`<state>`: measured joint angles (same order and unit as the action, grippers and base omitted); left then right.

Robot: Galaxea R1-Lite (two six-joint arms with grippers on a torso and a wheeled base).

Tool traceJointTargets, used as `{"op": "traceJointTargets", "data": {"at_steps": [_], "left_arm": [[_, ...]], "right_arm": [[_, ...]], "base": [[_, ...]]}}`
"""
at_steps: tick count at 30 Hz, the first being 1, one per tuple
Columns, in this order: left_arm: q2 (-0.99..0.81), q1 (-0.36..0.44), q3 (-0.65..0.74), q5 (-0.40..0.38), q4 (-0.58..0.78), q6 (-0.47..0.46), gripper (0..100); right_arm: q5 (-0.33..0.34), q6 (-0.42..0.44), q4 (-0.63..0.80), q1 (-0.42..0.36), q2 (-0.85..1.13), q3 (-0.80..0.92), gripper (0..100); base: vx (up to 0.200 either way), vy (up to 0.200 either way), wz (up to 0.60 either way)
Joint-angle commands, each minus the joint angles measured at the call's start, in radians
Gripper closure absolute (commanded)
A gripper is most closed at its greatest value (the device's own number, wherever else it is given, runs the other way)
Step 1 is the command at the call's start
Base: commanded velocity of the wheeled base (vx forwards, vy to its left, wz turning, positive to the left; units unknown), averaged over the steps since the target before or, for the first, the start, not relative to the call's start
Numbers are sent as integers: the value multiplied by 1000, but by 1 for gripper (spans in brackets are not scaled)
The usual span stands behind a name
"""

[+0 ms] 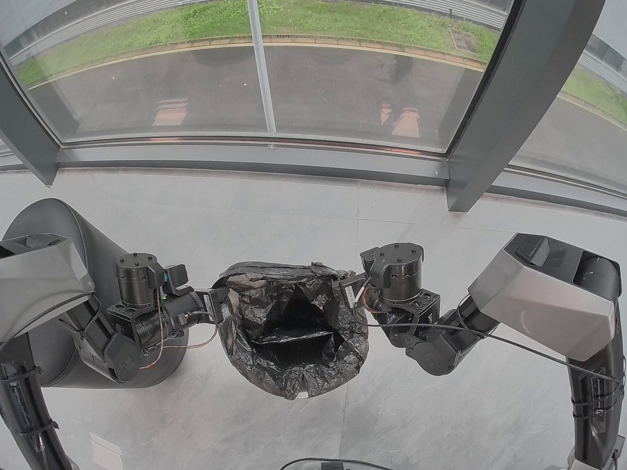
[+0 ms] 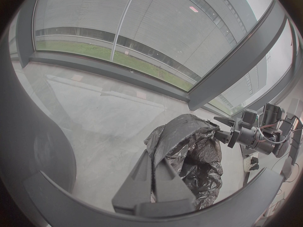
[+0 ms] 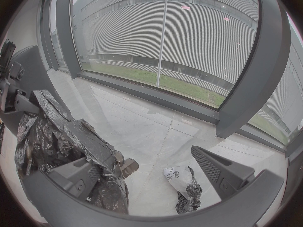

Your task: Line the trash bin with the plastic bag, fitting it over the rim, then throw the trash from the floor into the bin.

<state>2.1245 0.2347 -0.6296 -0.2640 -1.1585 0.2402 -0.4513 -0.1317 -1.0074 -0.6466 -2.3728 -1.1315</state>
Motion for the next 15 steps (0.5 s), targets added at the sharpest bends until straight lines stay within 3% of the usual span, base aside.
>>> {"op": "traceJointTargets", "data": {"at_steps": [1, 15], "left_arm": [[22, 0, 11, 0, -1, 1, 100], [38, -6, 21, 0, -4, 2, 100]], "right_arm": [[0, 0, 0, -1, -6, -5, 0], [13, 0, -76, -2, -22, 1, 0]], "base": [[0, 0, 0], [0, 0, 0]]}}
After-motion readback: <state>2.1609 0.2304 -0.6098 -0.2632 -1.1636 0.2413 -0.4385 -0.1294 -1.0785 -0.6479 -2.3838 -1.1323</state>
